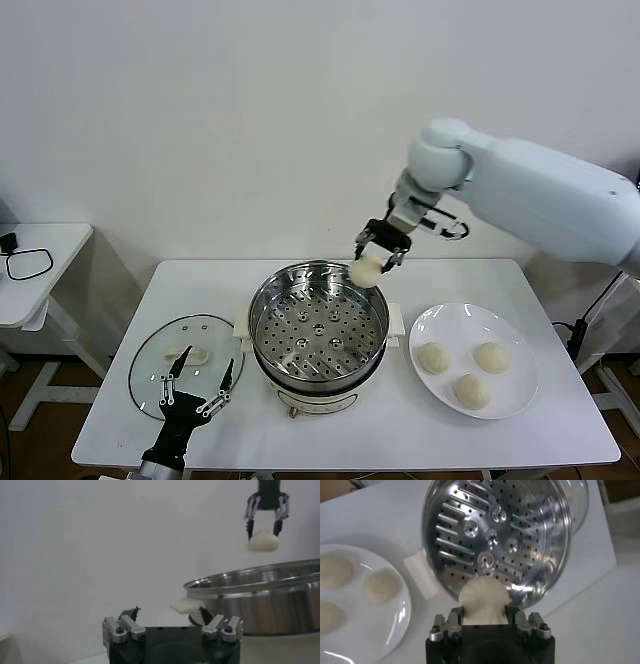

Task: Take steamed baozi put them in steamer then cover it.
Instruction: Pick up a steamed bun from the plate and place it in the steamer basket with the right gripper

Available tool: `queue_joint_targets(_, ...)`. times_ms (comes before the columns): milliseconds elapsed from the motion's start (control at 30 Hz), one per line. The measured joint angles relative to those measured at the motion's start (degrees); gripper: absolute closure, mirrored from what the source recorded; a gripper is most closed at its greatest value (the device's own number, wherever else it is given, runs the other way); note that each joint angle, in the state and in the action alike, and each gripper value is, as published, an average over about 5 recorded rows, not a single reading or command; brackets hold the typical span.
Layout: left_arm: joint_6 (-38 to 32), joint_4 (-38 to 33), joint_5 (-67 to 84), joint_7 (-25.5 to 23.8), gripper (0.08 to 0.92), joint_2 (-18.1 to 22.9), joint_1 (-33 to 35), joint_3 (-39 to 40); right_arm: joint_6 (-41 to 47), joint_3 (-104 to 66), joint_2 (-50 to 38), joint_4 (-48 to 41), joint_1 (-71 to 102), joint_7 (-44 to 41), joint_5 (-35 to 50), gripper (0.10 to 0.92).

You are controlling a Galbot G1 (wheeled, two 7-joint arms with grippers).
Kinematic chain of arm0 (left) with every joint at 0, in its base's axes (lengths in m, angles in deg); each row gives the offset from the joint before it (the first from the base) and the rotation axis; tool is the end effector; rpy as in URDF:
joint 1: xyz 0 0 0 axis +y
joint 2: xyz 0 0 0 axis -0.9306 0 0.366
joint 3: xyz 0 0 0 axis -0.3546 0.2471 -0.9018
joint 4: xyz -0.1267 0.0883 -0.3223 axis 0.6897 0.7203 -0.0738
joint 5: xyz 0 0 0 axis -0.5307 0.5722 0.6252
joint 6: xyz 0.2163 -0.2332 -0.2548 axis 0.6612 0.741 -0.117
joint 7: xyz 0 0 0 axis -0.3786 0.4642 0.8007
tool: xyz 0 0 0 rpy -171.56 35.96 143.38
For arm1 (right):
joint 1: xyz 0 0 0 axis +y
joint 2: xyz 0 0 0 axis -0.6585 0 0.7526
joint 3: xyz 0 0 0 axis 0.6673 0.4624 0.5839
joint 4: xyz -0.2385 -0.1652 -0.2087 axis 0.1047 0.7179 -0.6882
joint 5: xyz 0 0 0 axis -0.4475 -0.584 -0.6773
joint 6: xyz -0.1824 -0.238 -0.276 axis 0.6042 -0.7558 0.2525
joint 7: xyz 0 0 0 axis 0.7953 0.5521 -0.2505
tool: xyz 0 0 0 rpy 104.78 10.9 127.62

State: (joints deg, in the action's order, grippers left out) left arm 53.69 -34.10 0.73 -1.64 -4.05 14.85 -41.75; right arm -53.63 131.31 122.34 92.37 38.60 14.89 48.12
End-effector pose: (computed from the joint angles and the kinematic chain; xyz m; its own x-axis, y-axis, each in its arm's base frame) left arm 0.1868 0.0660 -0.3903 -0.9739 0.2147 -0.0742 0.1976 0.9618 0.1895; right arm 0.5881 0.1165 -0.0106 -0.1222 -0.2113 0.9698 -0.3230 -0.9154 -0.2401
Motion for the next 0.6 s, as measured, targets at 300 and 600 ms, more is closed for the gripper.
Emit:
queue_joint_targets(300, -0.1, -0.1, 0.3, 0.1, 0.177, -0.4, 0.0, -0.3, -1.7, 1.1, 7.4, -5.6, 4.0, 1.5, -5.3, 0.440)
queue_joint_targets(600, -0.3, 0.0, 0.4, 0.2, 0.177, -0.4, 0.0, -0.4, -3.3, 1.2, 12.7, -10.4, 7.1, 2.9, -9.0, 0.429)
